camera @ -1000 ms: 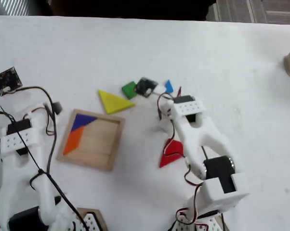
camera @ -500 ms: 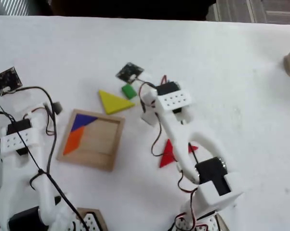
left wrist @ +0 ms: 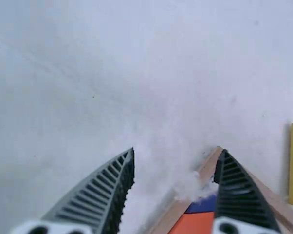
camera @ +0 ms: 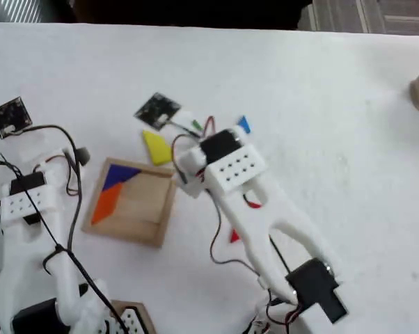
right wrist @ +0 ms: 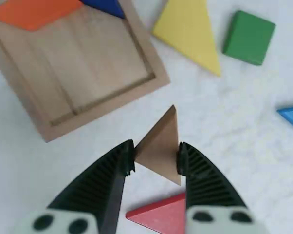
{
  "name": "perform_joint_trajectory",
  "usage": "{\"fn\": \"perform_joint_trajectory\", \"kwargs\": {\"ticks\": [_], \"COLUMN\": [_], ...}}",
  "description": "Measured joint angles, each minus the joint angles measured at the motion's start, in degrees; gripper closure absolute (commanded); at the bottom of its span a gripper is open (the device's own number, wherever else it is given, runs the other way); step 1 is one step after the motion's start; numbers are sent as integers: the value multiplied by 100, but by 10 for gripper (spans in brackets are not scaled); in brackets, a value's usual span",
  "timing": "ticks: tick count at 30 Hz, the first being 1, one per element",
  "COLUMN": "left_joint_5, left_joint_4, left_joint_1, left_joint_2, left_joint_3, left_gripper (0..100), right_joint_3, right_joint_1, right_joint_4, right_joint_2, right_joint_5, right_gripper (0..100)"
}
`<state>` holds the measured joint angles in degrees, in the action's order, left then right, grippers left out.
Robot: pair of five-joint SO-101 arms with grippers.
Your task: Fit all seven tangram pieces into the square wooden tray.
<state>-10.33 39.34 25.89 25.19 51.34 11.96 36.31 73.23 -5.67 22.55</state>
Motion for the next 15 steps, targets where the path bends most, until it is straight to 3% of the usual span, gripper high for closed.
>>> {"fn": "perform_joint_trajectory", "kwargs": {"ticks": [5, 15], "left_joint_5": [-26, -35], "left_joint_4": [0, 0], "left_joint_1": [202, 316], "left_joint_2": [0, 0], "left_joint_3": [0, 0], "left_gripper": [728, 728], "right_joint_3": [0, 0], "right_joint_1": [774, 1310], "right_joint_4": [-343, -1723], "right_joint_2": [70, 1503], "right_joint_5": [-176, -202], "right_gripper": [912, 911]}}
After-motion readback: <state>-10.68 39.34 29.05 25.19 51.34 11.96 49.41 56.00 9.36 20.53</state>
